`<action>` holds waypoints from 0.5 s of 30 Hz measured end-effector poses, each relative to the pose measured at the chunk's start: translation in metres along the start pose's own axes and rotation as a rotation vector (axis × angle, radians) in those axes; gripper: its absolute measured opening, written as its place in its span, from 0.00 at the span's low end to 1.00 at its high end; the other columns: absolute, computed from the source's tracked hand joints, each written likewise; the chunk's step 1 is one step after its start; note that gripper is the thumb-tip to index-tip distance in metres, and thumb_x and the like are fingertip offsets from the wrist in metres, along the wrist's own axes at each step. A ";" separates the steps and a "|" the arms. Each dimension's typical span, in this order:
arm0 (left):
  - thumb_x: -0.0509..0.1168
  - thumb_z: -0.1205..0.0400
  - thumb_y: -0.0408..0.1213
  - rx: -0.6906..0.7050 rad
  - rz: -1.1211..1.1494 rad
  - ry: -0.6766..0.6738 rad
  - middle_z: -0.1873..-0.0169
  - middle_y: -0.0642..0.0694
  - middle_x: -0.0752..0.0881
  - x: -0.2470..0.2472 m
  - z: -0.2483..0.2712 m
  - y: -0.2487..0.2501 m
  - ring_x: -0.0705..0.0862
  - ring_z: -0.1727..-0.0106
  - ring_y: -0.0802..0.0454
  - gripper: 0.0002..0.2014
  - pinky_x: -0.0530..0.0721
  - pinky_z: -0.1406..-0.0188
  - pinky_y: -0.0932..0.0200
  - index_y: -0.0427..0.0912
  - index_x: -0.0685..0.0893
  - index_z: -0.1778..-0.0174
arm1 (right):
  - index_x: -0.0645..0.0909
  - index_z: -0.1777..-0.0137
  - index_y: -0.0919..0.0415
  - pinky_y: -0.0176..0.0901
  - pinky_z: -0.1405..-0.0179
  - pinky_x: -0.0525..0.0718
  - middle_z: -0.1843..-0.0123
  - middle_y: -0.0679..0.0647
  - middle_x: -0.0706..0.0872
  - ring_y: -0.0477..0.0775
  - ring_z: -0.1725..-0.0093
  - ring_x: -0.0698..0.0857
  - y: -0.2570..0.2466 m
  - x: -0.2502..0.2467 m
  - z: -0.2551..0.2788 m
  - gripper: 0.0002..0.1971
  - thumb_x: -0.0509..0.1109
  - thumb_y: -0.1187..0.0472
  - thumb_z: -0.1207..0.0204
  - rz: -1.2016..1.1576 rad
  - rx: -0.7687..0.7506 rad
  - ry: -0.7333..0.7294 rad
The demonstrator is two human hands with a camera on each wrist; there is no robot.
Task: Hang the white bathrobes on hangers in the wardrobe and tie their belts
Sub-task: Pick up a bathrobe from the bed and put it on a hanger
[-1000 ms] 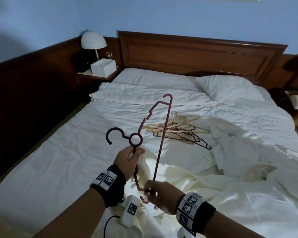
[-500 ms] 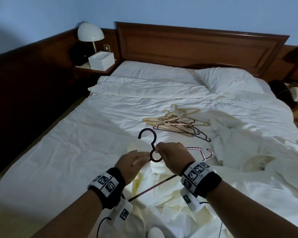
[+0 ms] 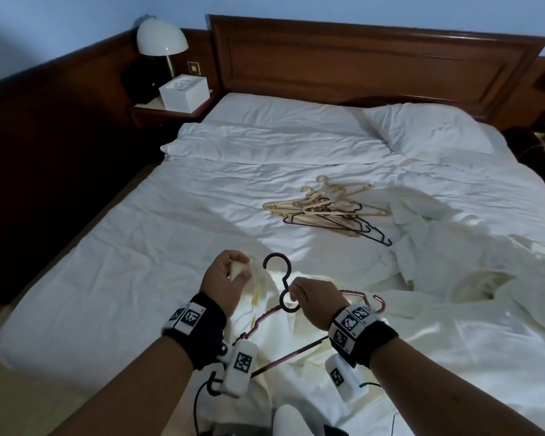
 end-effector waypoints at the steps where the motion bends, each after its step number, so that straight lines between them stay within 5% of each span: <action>1: 0.68 0.23 0.23 -0.006 0.000 -0.007 0.54 0.46 0.88 0.000 0.000 -0.001 0.86 0.55 0.53 0.12 0.84 0.55 0.60 0.47 0.81 0.55 | 0.72 0.62 0.47 0.44 0.53 0.69 0.68 0.40 0.77 0.49 0.61 0.77 0.001 0.004 -0.002 0.14 0.52 0.55 0.14 -0.035 0.009 -0.010; 10: 0.67 0.23 0.26 -0.051 -0.019 -0.104 0.45 0.52 0.87 -0.001 0.005 -0.011 0.86 0.44 0.56 0.20 0.85 0.41 0.52 0.54 0.82 0.41 | 0.71 0.67 0.43 0.46 0.56 0.76 0.69 0.44 0.78 0.50 0.63 0.77 0.000 0.025 -0.005 0.16 0.55 0.54 0.15 -0.197 -0.008 0.010; 15: 0.71 0.24 0.33 -0.124 -0.001 -0.092 0.52 0.48 0.89 -0.006 0.002 -0.011 0.88 0.49 0.45 0.13 0.86 0.46 0.43 0.52 0.84 0.47 | 0.74 0.62 0.48 0.44 0.54 0.72 0.71 0.41 0.77 0.47 0.66 0.76 -0.004 0.024 -0.001 0.13 0.55 0.55 0.15 -0.174 -0.047 0.031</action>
Point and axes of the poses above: each hand's wrist, its own z-axis away from the middle knuckle, its own x-axis out of the palm, y = z × x, the point moved 4 cm from there along -z, towards the middle knuckle
